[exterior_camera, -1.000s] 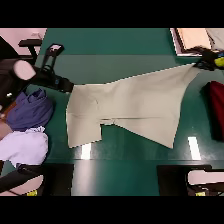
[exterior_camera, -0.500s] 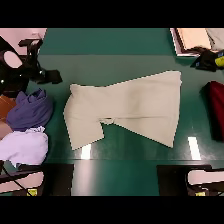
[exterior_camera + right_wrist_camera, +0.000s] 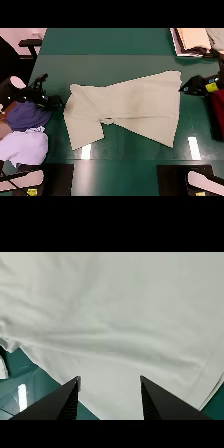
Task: Fold the shirts.
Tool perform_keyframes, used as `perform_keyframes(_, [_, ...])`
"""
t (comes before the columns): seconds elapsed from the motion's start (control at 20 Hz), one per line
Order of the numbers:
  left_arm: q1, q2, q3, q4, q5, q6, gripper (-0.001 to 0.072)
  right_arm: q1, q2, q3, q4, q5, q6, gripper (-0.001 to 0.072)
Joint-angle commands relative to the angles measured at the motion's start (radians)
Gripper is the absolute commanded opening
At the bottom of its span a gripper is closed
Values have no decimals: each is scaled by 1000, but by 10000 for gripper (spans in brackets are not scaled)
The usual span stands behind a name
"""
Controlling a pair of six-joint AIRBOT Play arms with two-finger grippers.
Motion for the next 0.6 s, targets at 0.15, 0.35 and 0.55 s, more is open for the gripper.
perform_keyframes(0.15, [3,0,-109,-144,43,89,530,5,99,-121,13,-40,-2,451])
perform_keyframes(0.35, [3,0,-110,-183,64,91,460,5,143,-146,10,-58,-2,450])
perform_keyframes(0.55, [-32,0,-109,-182,59,117,29,4,148,-146,-5,-32,1,450])
